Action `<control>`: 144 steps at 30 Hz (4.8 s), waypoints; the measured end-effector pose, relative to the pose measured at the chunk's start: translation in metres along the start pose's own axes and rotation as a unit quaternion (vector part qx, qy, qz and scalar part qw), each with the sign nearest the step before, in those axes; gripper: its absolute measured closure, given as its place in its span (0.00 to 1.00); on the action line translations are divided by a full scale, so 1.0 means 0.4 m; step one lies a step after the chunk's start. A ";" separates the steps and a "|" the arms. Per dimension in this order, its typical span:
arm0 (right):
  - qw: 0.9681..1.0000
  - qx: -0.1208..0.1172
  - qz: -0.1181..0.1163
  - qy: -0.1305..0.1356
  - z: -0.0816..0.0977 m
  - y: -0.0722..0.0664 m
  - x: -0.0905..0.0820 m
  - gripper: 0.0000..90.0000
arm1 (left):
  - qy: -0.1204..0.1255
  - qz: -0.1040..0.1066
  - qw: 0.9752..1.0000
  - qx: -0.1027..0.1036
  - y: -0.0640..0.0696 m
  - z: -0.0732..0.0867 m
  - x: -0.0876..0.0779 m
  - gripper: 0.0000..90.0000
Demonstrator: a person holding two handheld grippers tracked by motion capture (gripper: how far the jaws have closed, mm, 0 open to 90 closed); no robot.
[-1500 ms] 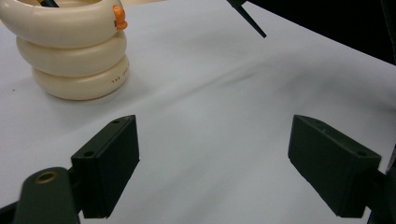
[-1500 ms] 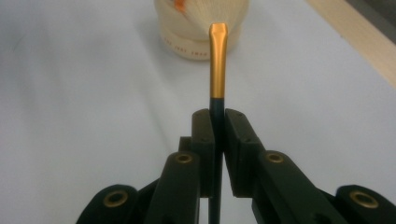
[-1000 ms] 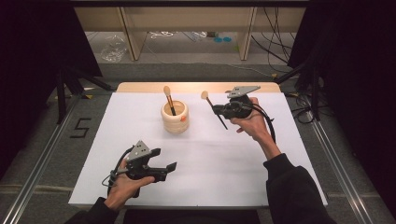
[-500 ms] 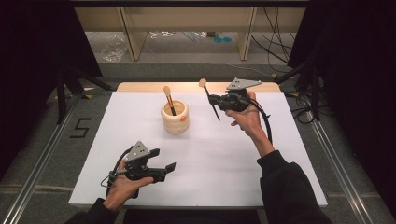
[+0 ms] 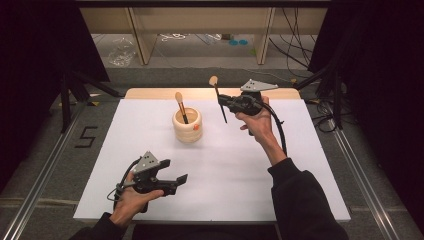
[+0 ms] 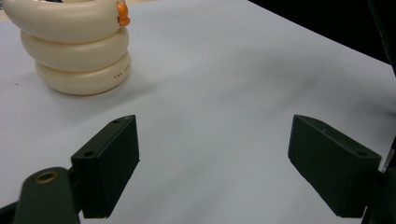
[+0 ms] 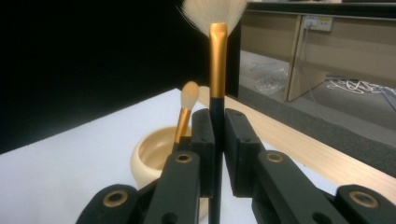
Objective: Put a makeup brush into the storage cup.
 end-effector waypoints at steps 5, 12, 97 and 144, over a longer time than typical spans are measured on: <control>1.000 0.001 -0.005 0.011 -0.015 -0.011 0.019 0.93 | -0.003 0.014 1.000 -0.019 0.007 0.004 0.001 0.18; 1.000 0.009 -0.011 0.022 -0.025 -0.018 0.052 0.93 | -0.003 0.013 1.000 -0.021 0.007 0.005 0.000 0.18; 0.997 0.056 -0.030 0.038 -0.030 -0.055 0.250 0.92 | -0.010 0.015 1.000 -0.020 0.008 0.011 0.004 0.18; 0.996 0.083 -0.009 -0.029 0.037 -0.028 0.232 0.40 | -0.012 0.015 1.000 -0.021 0.008 0.012 0.007 0.18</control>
Point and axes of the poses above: each handheld gripper's, and its own axes: x roughly forward along the jaws, z roughly out of its underside, y roughly to its right, the point moved 3 cm from there along x, roughly forward along the jaws, and after that the axes turned 8 degrees about -y, right-handed, at the moved point
